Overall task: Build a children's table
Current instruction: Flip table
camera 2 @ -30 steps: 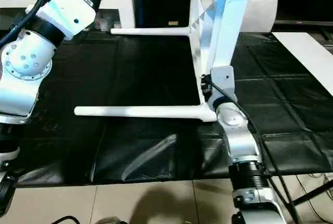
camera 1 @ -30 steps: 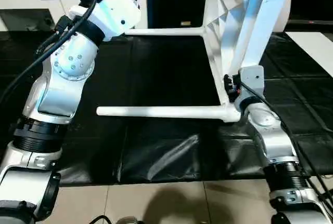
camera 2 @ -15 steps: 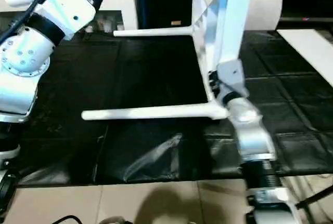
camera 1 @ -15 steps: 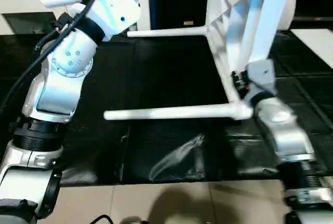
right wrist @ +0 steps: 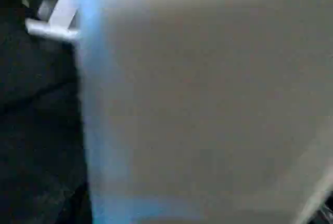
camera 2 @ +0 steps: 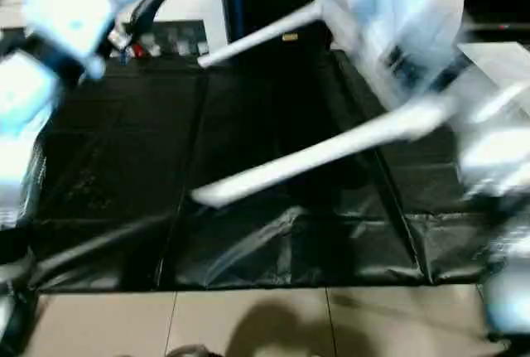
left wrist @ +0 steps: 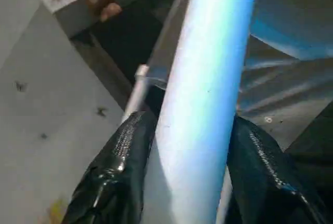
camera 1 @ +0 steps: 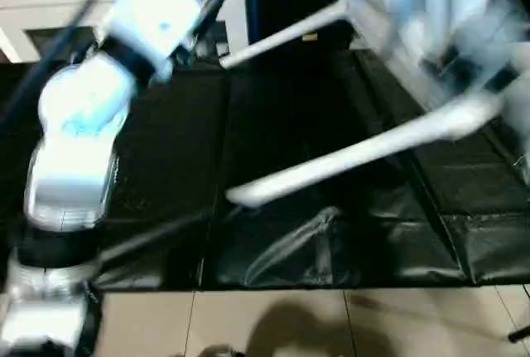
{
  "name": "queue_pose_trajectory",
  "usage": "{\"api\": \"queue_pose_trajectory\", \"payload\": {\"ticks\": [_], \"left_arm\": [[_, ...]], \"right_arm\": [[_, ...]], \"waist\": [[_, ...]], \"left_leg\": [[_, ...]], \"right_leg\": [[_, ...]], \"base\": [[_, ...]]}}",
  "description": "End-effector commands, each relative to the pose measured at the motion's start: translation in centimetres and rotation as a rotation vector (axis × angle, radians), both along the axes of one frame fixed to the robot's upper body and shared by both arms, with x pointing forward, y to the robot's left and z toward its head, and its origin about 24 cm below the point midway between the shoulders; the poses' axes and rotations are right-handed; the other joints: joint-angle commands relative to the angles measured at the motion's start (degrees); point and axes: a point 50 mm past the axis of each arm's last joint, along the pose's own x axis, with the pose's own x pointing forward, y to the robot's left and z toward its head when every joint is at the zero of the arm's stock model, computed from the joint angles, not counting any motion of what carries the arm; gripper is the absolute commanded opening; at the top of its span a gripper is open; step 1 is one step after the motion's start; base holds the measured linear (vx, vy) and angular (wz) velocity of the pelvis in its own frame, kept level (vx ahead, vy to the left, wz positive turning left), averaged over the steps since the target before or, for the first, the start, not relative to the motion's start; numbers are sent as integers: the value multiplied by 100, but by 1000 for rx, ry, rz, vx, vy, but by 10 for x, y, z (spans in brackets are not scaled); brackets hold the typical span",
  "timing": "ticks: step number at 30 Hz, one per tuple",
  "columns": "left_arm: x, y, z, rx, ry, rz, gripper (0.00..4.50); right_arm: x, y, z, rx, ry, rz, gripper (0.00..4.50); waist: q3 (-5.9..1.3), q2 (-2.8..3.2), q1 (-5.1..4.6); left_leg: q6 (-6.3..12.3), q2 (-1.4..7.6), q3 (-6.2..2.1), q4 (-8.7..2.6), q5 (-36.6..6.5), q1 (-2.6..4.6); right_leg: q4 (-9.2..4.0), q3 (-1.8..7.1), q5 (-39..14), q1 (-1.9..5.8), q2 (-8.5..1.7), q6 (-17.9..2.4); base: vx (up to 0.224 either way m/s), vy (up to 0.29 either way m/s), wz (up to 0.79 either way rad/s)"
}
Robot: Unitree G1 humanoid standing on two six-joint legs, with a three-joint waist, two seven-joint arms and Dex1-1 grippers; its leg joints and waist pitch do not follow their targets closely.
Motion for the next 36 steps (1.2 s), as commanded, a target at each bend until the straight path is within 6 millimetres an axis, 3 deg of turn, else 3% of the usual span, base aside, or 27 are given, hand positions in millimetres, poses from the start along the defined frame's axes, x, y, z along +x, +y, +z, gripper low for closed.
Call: {"api": "queue_pose_trajectory", "payload": {"ticks": [1, 3, 7, 9, 11, 13, 14, 15, 17, 18, 19, 20, 21, 22, 23, 24, 25, 26, 27, 28, 29, 30, 32, 33, 34, 35, 36], "left_arm": [[15, 3, -41, -39, 269, 12, 204], [13, 5, -41, -78, 286, 16, 196], [10, 4, -39, -101, 308, 9, 188], [10, 4, -39, -113, 313, 9, 186], [10, 4, -40, -142, 331, 15, 185], [11, 4, -41, -145, 335, 18, 185], [11, 6, -43, -161, 349, 31, 185], [11, 6, -43, -162, 351, 33, 185], [13, 7, -47, -166, 367, 48, 185], [13, 7, -48, -166, 370, 51, 185], [14, 7, -48, -164, 374, 51, 185], [13, 7, -48, -161, 375, 50, 185], [13, 8, -49, -159, 375, 52, 185], [13, 8, -50, -156, 375, 56, 184], [14, 8, -51, -147, 375, 63, 183], [14, 8, -51, -147, 375, 63, 182], [14, 10, -55, -120, 372, 73, 181], [14, 12, -57, -110, 371, 81, 181], [14, 13, -58, -106, 370, 84, 174], [14, 17, -62, -68, 360, 99, 170], [14, 17, -62, -68, 360, 99, 168], [14, 20, -65, -53, 354, 113, 166], [13, 23, -69, -29, 345, 108, 161], [13, 25, -71, -36, 349, 116, 161], [13, 27, -74, -40, 355, 122, 159], [13, 29, -76, -44, 359, 128, 159], [13, 32, -79, -48, 362, 133, 159]], "right_arm": [[-2, 37, 3, -63, 51, 285, 257], [0, 39, 12, -70, 49, 326, 278], [4, 40, 22, -128, 52, 361, 322], [4, 41, 23, -125, 49, 368, 352], [5, 43, 28, -85, 14, 387, 365], [6, 43, 30, -75, 1, 390, 386], [5, 45, 35, -75, -32, 426, 386], [5, 45, 36, -75, -35, 434, 403], [-1, 50, 38, -93, -64, 541, 417], [-3, 51, 39, -98, -70, 575, 430], [-5, 52, 40, -101, -81, 598, 442], [-6, 53, 41, -97, -101, 612, 442], [-7, 54, 44, -82, -133, 625, 450], [-8, 56, 50, -48, -182, 648, 450], [-11, 59, 58, 4, -246, 673, 450], [-11, 59, 58, 4, -246, 673, 450], [-15, 63, 70, 90, -349, 708, 450], [-19, 66, 76, 158, -409, 741, 450], [-20, 67, 76, 175, -418, 747, 450], [-28, 71, 81, 343, -501, 801, 450], [-28, 71, 81, 343, -501, 801, 450], [-30, 72, 78, 425, -516, 803, 450], [-29, 72, 55, 536, -478, 763, 450], [-28, 72, 37, 563, -447, 726, 450], [-28, 72, 17, 591, -410, 691, 450], [-29, 73, 5, 606, -388, 669, 450], [-29, 74, -16, 659, -345, 629, 450]], "waist": [[-267, -271, -40], [-254, -297, -68], [-208, -261, -153], [-188, -265, -183], [-189, -215, -231], [-183, -232, -268], [-141, -154, -341], [-123, -164, -392], [-99, -89, -493], [-91, -91, -530], [-54, 12, -498], [-91, 12, -359], [-68, -17, -233], [-122, -329, -216], [-146, -421, -255], [-130, -383, -236], [-154, -290, -122], [-179, -257, -150], [-202, -230, -163], [-207, -199, -161], [-229, -129, -172], [-232, -92, -179], [-188, -34, -150], [-180, -41, -161], [-166, 32, -172], [-173, -18, -183], [-226, 34, -203]], "left_leg": [[550, 351, -151, -247, -701, 7], [472, 357, -160, -234, -997, 46], [352, 403, -221, -248, -1667, 150], [284, 435, -263, -274, -1953, 174], [183, 454, -318, -307, -2319, 195], [148, 460, -339, -320, -2488, 190], [38, 467, -381, -319, -2938, 244], [-21, 468, -382, -301, -3221, 293], [-176, 524, -449, -353, -4167, 451], [-216, 571, -490, -422, -4390, 403], [-359, 715, -525, -713, -5017, 238], [-467, 885, -521, -1124, -5414, -179], [-459, 866, -426, -1229, -5448, -265], [-448, 452, -196, -645, -4398, 307], [-88, 108, -279, 373, -2167, 452], [83, 129, -357, 345, -1340, 232], [142, 275, -391, -8, -1038, 103], [120, 335, -395, -148, -1301, 49], [104, 409, -408, -223, -1591, 38], [135, 473, -396, -276, -2035, 104], [105, 497, -396, -306, -2203, 110], [87, 493, -404, -321, -2148, 54], [-70, 533, -397, -400, -2322, 92], [-158, 525, -399, -406, -2529, 118], [-336, 511, -419, -440, -2906, 169], [-379, 510, -429, -487, -2987, 199], [-445, 526, -452, -522, -2948, 184]], "right_leg": [[-686, 354, -2814, 236, -556, -173], [-721, 333, -3086, 210, -567, -108], [-793, 282, -3400, 122, -562, -152], [-810, 268, -3454, 132, -580, -140], [-823, 236, -3444, 170, -607, -121], [-826, 222, -3453, 173, -612, -97], [-856, 184, -3616, 125, -615, -51], [-900, 137, -3746, 82, -598, -7], [-923, -47, -3616, 91, -523, 139], [-853, -73, -3428, 150, -503, 140], [-532, -72, -2903, 302, -403, 29], [421, 166, -1695, 654, -366, -170], [579, 304, -1549, 649, -354, -182], [-93, 638, -3283, -1, -502, -139], [-859, 705, -5227, -202, -1068, -5], [-871, 815, -5277, 2, -1158, -41], [-702, 560, -4357, 119, -853, -329], [-581, 471, -3803, 148, -681, -456], [-498, 450, -3293, 151, -597, -540], [-467, 489, -2782, 106, -568, -659], [-455, 508, -2655, 127, -620, -741], [-453, 500, -2533, 180, -632, -747], [-540, 509, -2560, 142, -637, -581], [-569, 498, -2684, 138, -643, -558], [-616, 468, -2874, 148, -647, -467], [-657, 458, -2834, 187, -660, -393], [-662, 466, -2493, 251, -660, -403]], "base": [[0, 0, 0], [0, 0, 0], [0, 0, 0], [0, 0, 0], [0, 0, 0], [0, 0, 0], [0, 0, 0], [0, 0, 0], [0, 0, 0], [0, 0, 0], [0, 0, 0], [-73, 22, 1], [-77, -21, 17], [-44, -68, 5], [14, -70, 5], [30, -59, -18], [0, 0, 0], [0, 0, 0], [0, 0, 0], [0, 0, 0], [0, 0, 0], [0, 0, 0], [0, 0, 0], [0, 0, 0], [0, 0, 0], [0, 0, 0], [27, 51, -1]]}}
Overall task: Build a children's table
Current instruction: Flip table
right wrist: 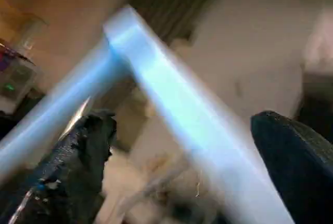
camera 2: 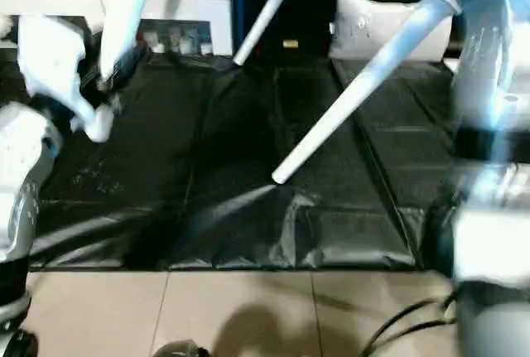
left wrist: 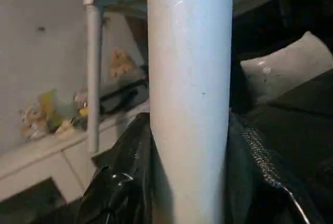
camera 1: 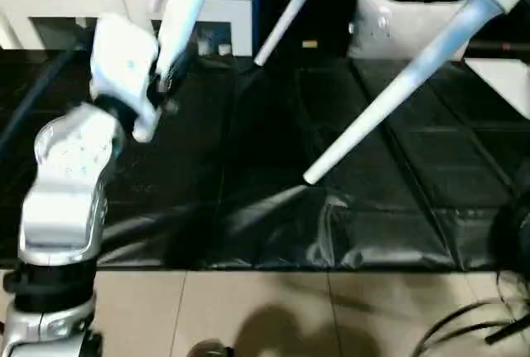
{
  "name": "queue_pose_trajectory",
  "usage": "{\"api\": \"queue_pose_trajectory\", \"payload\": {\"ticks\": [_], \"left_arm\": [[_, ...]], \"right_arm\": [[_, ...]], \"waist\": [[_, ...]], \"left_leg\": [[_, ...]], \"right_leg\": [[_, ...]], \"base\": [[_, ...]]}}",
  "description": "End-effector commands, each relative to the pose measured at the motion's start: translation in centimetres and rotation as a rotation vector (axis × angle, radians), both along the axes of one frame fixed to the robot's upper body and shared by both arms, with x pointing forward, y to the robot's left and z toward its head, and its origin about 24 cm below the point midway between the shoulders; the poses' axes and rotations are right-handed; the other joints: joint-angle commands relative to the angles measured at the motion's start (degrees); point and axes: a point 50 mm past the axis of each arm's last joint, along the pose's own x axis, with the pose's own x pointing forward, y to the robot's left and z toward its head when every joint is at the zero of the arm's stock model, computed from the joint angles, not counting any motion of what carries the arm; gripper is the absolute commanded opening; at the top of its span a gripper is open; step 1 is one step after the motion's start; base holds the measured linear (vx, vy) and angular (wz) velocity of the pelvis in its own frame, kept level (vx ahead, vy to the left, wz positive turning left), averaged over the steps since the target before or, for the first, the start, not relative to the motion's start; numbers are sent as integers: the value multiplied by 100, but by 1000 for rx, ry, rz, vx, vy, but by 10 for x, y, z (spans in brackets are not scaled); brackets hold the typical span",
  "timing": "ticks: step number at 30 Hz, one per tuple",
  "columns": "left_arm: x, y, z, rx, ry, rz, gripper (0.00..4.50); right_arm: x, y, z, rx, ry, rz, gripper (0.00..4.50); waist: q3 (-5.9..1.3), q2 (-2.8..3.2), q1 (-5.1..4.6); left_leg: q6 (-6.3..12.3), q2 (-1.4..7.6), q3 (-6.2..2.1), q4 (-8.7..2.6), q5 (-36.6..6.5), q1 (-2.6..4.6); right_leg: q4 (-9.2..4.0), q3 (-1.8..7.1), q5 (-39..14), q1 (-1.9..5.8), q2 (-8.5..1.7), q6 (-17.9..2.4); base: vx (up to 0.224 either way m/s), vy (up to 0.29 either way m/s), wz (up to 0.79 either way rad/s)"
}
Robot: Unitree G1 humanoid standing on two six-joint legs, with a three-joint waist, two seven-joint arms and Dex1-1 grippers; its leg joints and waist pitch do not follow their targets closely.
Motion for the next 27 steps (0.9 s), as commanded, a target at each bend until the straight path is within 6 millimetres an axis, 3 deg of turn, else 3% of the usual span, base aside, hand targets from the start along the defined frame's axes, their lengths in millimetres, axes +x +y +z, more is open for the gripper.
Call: {"api": "queue_pose_trajectory", "payload": {"ticks": [1, 3, 4, 5, 8, 12, 15, 16, 17, 19, 23, 27], "left_arm": [[5, 3, -21, 38, 88, -5, 159], [5, 6, -25, 52, 76, -38, 159], [4, 6, -27, 70, 63, -71, 159], [3, 6, -29, 86, 53, -106, 159], [3, 13, -34, 112, 63, -100, 159], [4, 16, -34, 110, 54, -99, 159], [6, 21, -37, 123, 48, -87, 159], [6, 25, -40, 129, 48, -76, 159], [6, 27, -41, 131, 46, -72, 159], [5, 29, -42, 129, 53, -65, 159], [3, 34, -47, 132, 73, -41, 159], [2, 37, -52, 137, 80, -33, 159]], "right_arm": [[-2, 3, -32, 62, 111, -32, 450], [-6, 3, -61, 121, 199, -60, 450], [-7, 1, -75, 166, 242, -91, 450], [-9, -2, -89, 215, 290, -130, 450], [-13, -6, -104, 260, 337, -188, 450], [-13, -13, -113, 342, 389, -270, 450], [-12, -15, -112, 403, 395, -294, 450], [-15, -9, -111, 437, 393, -272, 450], [-17, -5, -111, 438, 390, -266, 450], [-20, -2, -112, 443, 385, -253, 450], [-31, 4, -115, 497, 365, -195, 450], [-47, 6, -125, 482, 362, -185, 450]], "waist": [[-286, 143, -79], [-327, 142, -86], [-333, 167, -83], [-353, 190, -70], [-347, 222, -59], [-329, 224, -74], [-361, 156, -80], [-376, 171, -82], [-382, 84, -69], [-389, 62, -70], [-391, 59, -64], [-370, 54, -74]], "left_leg": [[-479, 573, -400, -681, -2952, 194], [-476, 556, -379, -691, -2786, 174], [-409, 546, -370, -706, -2621, 118], [-370, 530, -353, -689, -2451, 116], [-384, 547, -313, -700, -2260, 118], [-438, 536, -309, -721, -2402, 126], [-335, 546, -287, -719, -1810, 78], [-290, 539, -281, -714, -1634, 57], [-184, 535, -263, -707, -1432, 54], [-113, 553, -254, -716, -1232, 51], [-112, 578, -241, -728, -1192, 80], [-235, 587, -250, -775, -1457, 94]], "right_leg": [[-652, 406, -2165, -11, -576, -566], [-615, 437, -1655, 5, -582, -683], [-572, 454, -1596, 27, -591, -749], [-582, 501, -1621, 3, -623, -773], [-568, 531, -1430, -29, -609, -826], [-571, 545, -1560, -21, -624, -772], [-519, 550, -970, 22, -616, -832], [-491, 547, -765, 51, -621, -860], [-490, 559, -655, 69, -634, -849], [-477, 555, -532, 81, -637, -853], [-460, 557, -281, 70, -617, -863], [-491, 551, -470, 75, -611, -801]], "base": [[17, 65, 0], [19, 66, 1], [0, 0, 0], [0, 0, 0], [0, 0, 0], [0, 0, 0], [62, -15, -1], [0, 0, 0], [0, 0, 0], [0, 0, 0], [0, 0, 0], [0, 0, 0]]}}
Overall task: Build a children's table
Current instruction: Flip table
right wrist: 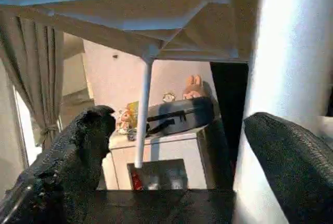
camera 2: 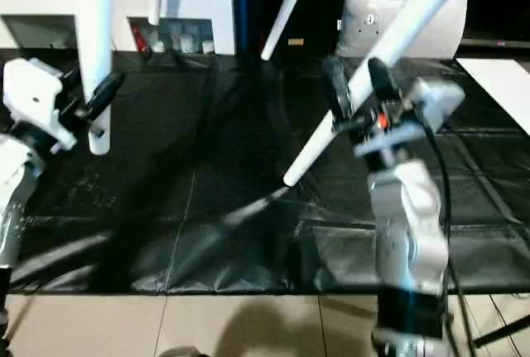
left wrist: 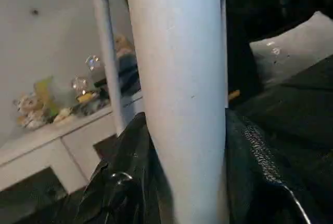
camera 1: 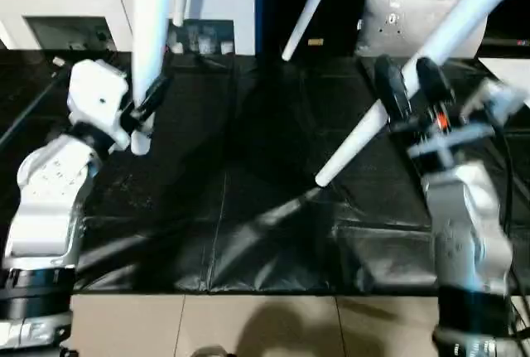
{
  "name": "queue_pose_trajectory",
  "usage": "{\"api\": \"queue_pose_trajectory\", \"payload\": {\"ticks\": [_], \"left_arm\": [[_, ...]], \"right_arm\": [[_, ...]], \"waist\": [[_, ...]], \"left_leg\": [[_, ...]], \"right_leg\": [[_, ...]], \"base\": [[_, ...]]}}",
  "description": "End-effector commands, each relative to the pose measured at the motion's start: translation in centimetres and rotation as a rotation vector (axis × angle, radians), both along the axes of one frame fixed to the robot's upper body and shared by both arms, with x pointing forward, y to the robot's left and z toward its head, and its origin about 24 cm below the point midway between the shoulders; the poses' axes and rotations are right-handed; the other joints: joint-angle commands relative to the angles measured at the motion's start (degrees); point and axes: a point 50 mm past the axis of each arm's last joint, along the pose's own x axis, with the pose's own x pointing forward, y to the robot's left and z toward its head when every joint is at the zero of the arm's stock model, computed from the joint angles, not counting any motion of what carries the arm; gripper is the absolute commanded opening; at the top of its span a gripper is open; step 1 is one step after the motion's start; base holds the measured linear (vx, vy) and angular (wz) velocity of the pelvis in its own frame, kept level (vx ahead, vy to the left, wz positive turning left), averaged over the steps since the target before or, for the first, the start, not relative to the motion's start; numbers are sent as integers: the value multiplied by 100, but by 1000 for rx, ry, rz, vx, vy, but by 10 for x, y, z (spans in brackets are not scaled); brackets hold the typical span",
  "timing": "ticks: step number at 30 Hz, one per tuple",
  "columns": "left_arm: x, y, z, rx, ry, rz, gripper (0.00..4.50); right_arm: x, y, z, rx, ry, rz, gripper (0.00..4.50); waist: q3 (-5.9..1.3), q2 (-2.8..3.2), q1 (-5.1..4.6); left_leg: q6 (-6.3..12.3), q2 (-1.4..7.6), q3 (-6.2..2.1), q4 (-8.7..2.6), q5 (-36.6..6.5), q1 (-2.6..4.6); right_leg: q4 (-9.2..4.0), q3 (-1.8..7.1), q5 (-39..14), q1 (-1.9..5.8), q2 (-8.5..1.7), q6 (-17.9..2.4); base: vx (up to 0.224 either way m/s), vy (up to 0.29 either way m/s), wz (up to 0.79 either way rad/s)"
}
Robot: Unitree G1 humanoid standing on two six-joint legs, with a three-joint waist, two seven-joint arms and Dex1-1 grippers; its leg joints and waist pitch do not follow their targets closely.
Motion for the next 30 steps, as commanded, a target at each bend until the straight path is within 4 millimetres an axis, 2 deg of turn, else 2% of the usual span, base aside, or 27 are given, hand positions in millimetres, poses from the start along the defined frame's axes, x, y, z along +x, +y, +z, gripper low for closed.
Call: {"api": "queue_pose_trajectory", "payload": {"ticks": [1, 2, 3, 4, 7, 8, 10, 11, 14, 15, 17, 18, 21, 23, 24, 25, 26, 28, 30], "left_arm": [[-1, 0, -22, 127, 104, -16, 159], [-1, 1, -23, 130, 105, -16, 159], [0, 1, -24, 134, 107, -17, 159], [0, 1, -24, 137, 108, -18, 159], [1, 1, -25, 142, 109, -19, 159], [1, 1, -25, 143, 109, -19, 159], [1, 2, -25, 145, 109, -16, 159], [2, 2, -26, 146, 111, -14, 159], [2, 3, -27, 146, 114, -12, 159], [2, 3, -27, 149, 115, -13, 159], [3, 3, -28, 148, 117, -15, 159], [3, 2, -29, 147, 117, -16, 159], [2, 1, -30, 143, 117, -20, 159], [2, 0, -30, 140, 117, -23, 159], [2, 0, -30, 140, 117, -23, 159], [1, -1, -31, 139, 118, -25, 159], [1, -1, -31, 139, 118, -25, 159], [-1, -4, -35, 133, 124, -36, 159], [-1, -6, -36, 129, 127, -40, 159]], "right_arm": [[-8, -3, -1, 15, -14, 4, 450], [-11, -4, -4, 15, -9, 2, 450], [-13, -6, -7, 15, -2, 0, 450], [-15, -7, -8, 15, 2, -2, 450], [-19, -12, -12, 10, 16, -29, 450], [-20, -13, -13, 7, 18, -36, 450], [-22, -16, -14, 10, 24, -50, 450], [-23, -18, -16, 10, 30, -64, 450], [-22, -21, -18, 8, 46, -90, 450], [-19, -22, -19, -3, 57, -99, 450], [-11, -20, -22, -24, 86, -92, 450], [-6, -20, -23, -49, 97, -87, 450], [10, -20, -26, -98, 148, -76, 450], [16, -20, -26, -104, 159, -70, 450], [16, -20, -26, -104, 159, -70, 450], [20, -22, -25, -125, 162, -76, 450], [20, -22, -25, -125, 162, -76, 450], [32, -21, -25, -149, 176, -42, 450], [35, -18, -25, -155, 178, -15, 450]], "waist": [[-233, 104, -57], [-236, 91, -57], [-229, 104, -66], [-218, 96, -56], [-208, 128, -56], [-204, 114, -51], [-211, 115, -57], [-210, 136, -59], [-205, 122, -65], [-210, 138, -63], [-205, 132, -79], [-204, 93, -87], [-199, 103, -92], [-200, 88, -99], [-213, 95, -89], [-219, 68, -90], [-219, 68, -90], [-228, 76, -83], [-222, 72, -87]], "left_leg": [[-290, 634, -319, -633, -1592, 118], [-314, 636, -324, -641, -1672, 120], [-328, 633, -333, -648, -1717, 107], [-344, 642, -332, -653, -1816, 124], [-417, 648, -346, -669, -1954, 129], [-425, 648, -341, -670, -1986, 134], [-433, 649, -350, -681, -1950, 123], [-448, 650, -356, -681, -1942, 121], [-446, 640, -346, -679, -1944, 122], [-448, 644, -351, -679, -1899, 119], [-456, 637, -344, -678, -1896, 121], [-457, 637, -337, -674, -1888, 119], [-430, 638, -326, -660, -1802, 121], [-403, 635, -315, -652, -1719, 119], [-383, 643, -314, -650, -1641, 120], [-359, 645, -311, -650, -1545, 112], [-359, 645, -311, -650, -1545, 112], [-333, 637, -299, -636, -1386, 109], [-327, 629, -283, -627, -1464, 116]], "right_leg": [[-402, 456, -632, 45, -613, -887], [-416, 461, -701, 50, -619, -871], [-415, 461, -745, 55, -623, -876], [-448, 466, -865, 39, -626, -844], [-456, 472, -999, 27, -632, -848], [-480, 476, -1025, 21, -632, -823], [-462, 472, -913, 38, -626, -821], [-450, 471, -851, 35, -628, -839], [-461, 472, -861, 38, -631, -847], [-454, 470, -814, 42, -633, -858], [-452, 465, -807, 41, -624, -901], [-455, 465, -822, 41, -624, -915], [-449, 471, -862, 41, -632, -981], [-443, 470, -830, 48, -635, -1024], [-436, 469, -720, 54, -632, -1015], [-419, 463, -572, 63, -626, -1019], [-419, 463, -572, 63, -626, -1019], [-387, 449, -346, 73, -625, -1109], [-399, 451, -434, 70, -627, -1150]], "base": [[0, 0, 0], [0, 0, 0], [0, 0, 0], [0, 0, 0], [0, 0, 0], [0, 0, 0], [0, 0, 0], [0, 0, 0], [0, 0, 0], [0, 0, 0], [0, 0, 0], [0, 0, 0], [0, 0, 0], [0, 0, 0], [0, 0, 0], [0, 0, 0], [0, 0, 0], [0, 0, 0], [0, 0, 0]]}}
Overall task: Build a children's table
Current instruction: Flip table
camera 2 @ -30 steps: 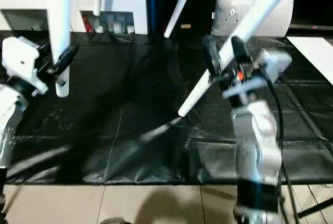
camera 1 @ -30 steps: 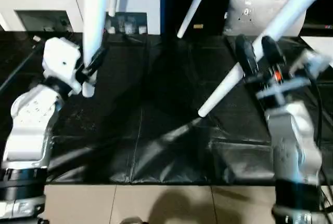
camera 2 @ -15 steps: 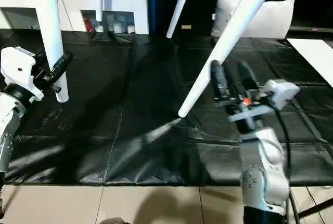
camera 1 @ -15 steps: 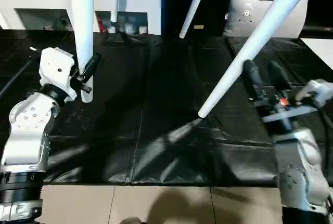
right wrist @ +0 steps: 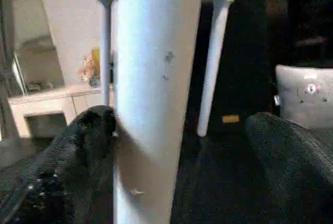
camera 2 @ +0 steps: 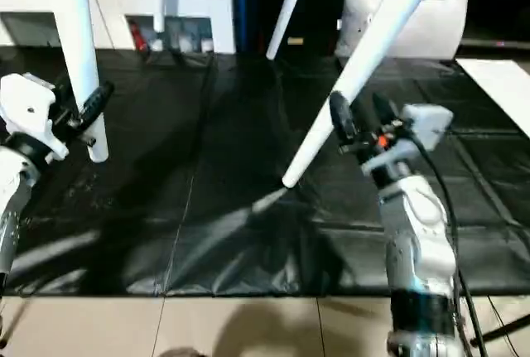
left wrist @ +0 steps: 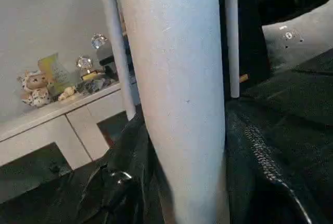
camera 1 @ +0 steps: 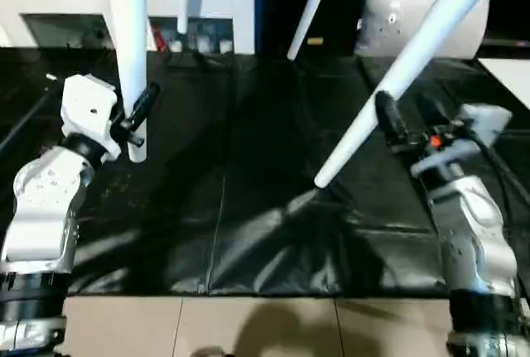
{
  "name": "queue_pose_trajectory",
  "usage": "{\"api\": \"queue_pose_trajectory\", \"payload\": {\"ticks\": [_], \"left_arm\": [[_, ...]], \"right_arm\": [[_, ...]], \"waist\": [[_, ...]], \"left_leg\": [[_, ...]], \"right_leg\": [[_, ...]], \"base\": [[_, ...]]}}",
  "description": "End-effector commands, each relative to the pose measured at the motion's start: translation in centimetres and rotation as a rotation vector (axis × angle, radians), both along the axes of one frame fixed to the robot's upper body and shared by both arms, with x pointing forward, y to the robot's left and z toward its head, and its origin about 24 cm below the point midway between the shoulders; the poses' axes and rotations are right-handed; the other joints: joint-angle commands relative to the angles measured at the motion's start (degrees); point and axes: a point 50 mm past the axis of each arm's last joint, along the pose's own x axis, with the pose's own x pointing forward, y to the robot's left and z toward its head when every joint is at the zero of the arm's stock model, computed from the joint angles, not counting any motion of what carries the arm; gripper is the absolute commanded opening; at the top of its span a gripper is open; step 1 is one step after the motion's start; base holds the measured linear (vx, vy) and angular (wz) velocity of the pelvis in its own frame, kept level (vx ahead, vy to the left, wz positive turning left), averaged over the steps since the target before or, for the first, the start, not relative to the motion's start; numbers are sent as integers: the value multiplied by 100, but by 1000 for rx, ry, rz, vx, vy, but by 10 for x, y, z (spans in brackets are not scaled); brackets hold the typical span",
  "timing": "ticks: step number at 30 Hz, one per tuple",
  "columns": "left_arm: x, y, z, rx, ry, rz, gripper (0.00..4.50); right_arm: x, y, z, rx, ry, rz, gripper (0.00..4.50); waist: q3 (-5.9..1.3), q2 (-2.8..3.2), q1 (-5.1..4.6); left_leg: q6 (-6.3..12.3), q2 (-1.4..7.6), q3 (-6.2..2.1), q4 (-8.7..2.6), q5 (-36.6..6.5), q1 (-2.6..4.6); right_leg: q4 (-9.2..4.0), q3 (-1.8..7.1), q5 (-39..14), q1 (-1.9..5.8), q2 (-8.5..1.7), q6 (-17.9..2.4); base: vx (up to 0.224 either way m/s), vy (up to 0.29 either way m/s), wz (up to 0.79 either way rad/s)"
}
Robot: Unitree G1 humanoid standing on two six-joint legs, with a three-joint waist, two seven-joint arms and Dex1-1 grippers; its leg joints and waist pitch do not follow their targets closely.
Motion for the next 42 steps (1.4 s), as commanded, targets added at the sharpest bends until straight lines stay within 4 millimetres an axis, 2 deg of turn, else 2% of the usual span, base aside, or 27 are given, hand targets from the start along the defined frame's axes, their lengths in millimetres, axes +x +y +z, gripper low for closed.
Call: {"api": "queue_pose_trajectory", "payload": {"ticks": [1, 2, 3, 5, 8, 9, 10, 11, 13, 14, 15, 16, 19, 20, 21, 22, 25, 26, 30, 32, 35, 36, 37, 38, 39, 40, 42], "left_arm": [[-2, -18, -24, 138, 102, -82, 159], [-3, -19, -25, 136, 103, -84, 159], [-3, -19, -25, 134, 104, -86, 159], [-3, -19, -27, 126, 110, -86, 159], [-4, -19, -30, 116, 120, -87, 159], [-9, -16, -36, 91, 142, -79, 159], [-13, -15, -39, 73, 154, -72, 159], [-17, -13, -44, 51, 167, -61, 159], [-23, -11, -48, 32, 181, -48, 159], [-25, -10, -51, 25, 186, -42, 159], [-26, -9, -52, 23, 189, -40, 159], [-36, -2, -63, 10, 216, -16, 159], [-42, 3, -69, 17, 233, 2, 159], [-44, 5, -70, 18, 238, 8, 159], [-46, 7, -72, 18, 242, 13, 159], [-49, 8, -73, 20, 249, 18, 159], [-57, 12, -74, 21, 264, 29, 159], [-60, 15, -75, 23, 270, 40, 159], [-67, 21, -76, 37, 284, 48, 159], [-71, 24, -77, 33, 296, 54, 159], [-77, 27, -79, 37, 312, 51, 159], [-79, 29, -80, 32, 316, 52, 194], [-81, 31, -80, 25, 318, 61, 215], [-83, 34, -80, 5, 317, 68, 215], [-84, 37, -80, -18, 315, 72, 235], [-86, 38, -80, -32, 314, 73, 248], [-89, 41, -78, -90, 293, 77, 264]], "right_arm": [[5, 7, 3, -24, -15, 73, 450], [6, 9, 4, -30, -17, 94, 450], [6, 12, 4, -36, -21, 136, 450], [3, 20, 7, -54, -43, 215, 450], [0, 24, 8, -56, -53, 262, 450], [-7, 31, 11, -53, -65, 333, 450], [-12, 34, 12, -57, -73, 366, 450], [-16, 38, 13, -62, -83, 403, 450], [-20, 41, 15, -68, -93, 435, 450], [-22, 42, 16, -71, -97, 444, 450], [-23, 43, 16, -71, -99, 448, 450], [-35, 51, 21, -64, -116, 482, 450], [-44, 56, 23, -58, -118, 508, 450], [-47, 58, 22, -59, -117, 514, 450], [-49, 58, 22, -61, -114, 518, 450], [-51, 59, 21, -64, -109, 524, 450], [-56, 60, 20, -66, -94, 531, 450], [-59, 61, 19, -61, -84, 530, 450], [-64, 64, 15, -41, -59, 517, 450], [-62, 63, 11, -48, -43, 465, 450], [-56, 57, 2, -59, -11, 391, 450], [-56, 55, -1, -55, -3, 373, 450], [-58, 53, -5, -48, 8, 368, 450], [-61, 52, -8, -44, 16, 368, 450], [-63, 51, -10, -42, 21, 368, 450], [-65, 51, -11, -42, 24, 369, 450], [-70, 51, -13, -42, 33, 372, 450]], "waist": [[-214, 66, -58], [-216, 74, -54], [-218, 56, -44], [-224, 77, -37], [-230, 75, -28], [-231, 121, -28], [-236, 130, -9], [-249, 100, -14], [-257, 77, -32], [-252, 86, -30], [-242, 65, -32], [-233, 46, -11], [-239, 64, -10], [-237, 90, 4], [-223, 57, -21], [-209, 79, -14], [-190, 64, -16], [-188, 36, -29], [-191, 53, -42], [-200, 110, -65], [-189, 93, -113], [-186, 76, -113], [-170, 89, -114], [-153, 103, -116], [-150, 103, -117], [-135, 85, -123], [-124, 92, -121]], "left_leg": [[-295, 634, -291, -597, -1508, 104], [-262, 646, -301, -598, -1522, 98], [-241, 648, -294, -595, -1486, 108], [-182, 661, -302, -594, -1411, 100], [-227, 668, -304, -603, -1366, 111], [-224, 661, -305, -599, -1388, 110], [-217, 676, -313, -595, -1366, 109], [-167, 684, -321, -595, -1251, 83], [-49, 659, -311, -577, -1107, 61], [-5, 656, -301, -569, -1069, 63], [9, 655, -293, -571, -1100, 66], [27, 669, -295, -575, -1108, 71], [45, 690, -312, -583, -1057, 79], [23, 693, -313, -589, -1096, 95], [-13, 678, -311, -601, -1195, 77], [-70, 680, -313, -613, -1318, 85], [-158, 681, -322, -631, -1534, 83], [-153, 679, -320, -631, -1514, 84], [-131, 665, -316, -626, -1382, 86], [-182, 661, -326, -619, -1330, 82], [-226, 645, -320, -631, -1478, 76], [-225, 643, -320, -632, -1517, 77], [-229, 648, -327, -645, -1615, 73], [-239, 656, -334, -654, -1750, 87], [-249, 655, -337, -663, -1839, 93], [-286, 661, -344, -679, -2016, 108], [-334, 658, -353, -683, -2172, 116]], "right_leg": [[-392, 462, -564, 75, -638, -1136], [-392, 462, -626, 85, -650, -1135], [-403, 463, -622, 75, -644, -1122], [-379, 458, -464, 80, -631, -1110], [-357, 449, -319, 75, -621, -1126], [-369, 453, -227, 85, -615, -1122], [-354, 458, -128, 94, -629, -1116], [-327, 446, 122, 123, -627, -1107], [-314, 437, 265, 133, -631, -1115], [-330, 440, 215, 120, -635, -1128], [-348, 441, 113, 113, -633, -1133], [-370, 449, -110, 108, -638, -1121], [-356, 448, 33, 101, -610, -1039], [-363, 443, 27, 82, -610, -1028], [-364, 444, -45, 94, -607, -1034], [-384, 450, -231, 85, -616, -1027], [-419, 463, -576, 83, -628, -975], [-419, 466, -575, 80, -619, -957], [-413, 465, -410, 75, -603, -928], [-382, 457, -220, 74, -601, -952], [-394, 452, -298, 81, -592, -982], [-400, 455, -361, 83, -595, -982], [-414, 462, -513, 79, -602, -981], [-440, 469, -682, 60, -596, -935], [-453, 469, -785, 61, -590, -892], [-466, 478, -995, 57, -597, -850], [-487, 493, -1287, 48, -623, -851]], "base": [[0, 0, 0], [0, 0, 0], [0, 0, 0], [0, 0, 0], [0, 0, 0], [0, 0, 0], [0, 0, 0], [0, 0, 0], [0, 0, 0], [0, 0, 0], [0, 0, 0], [0, 0, 0], [0, 0, 0], [0, 0, 0], [0, 0, 0], [0, 0, 0], [0, 0, 0], [0, 0, 0], [0, 0, 0], [0, 0, 0], [0, 0, 0], [0, 0, 0], [0, 0, 0], [0, 0, 0], [0, 0, 0], [0, 0, 0], [0, 0, 0]]}}
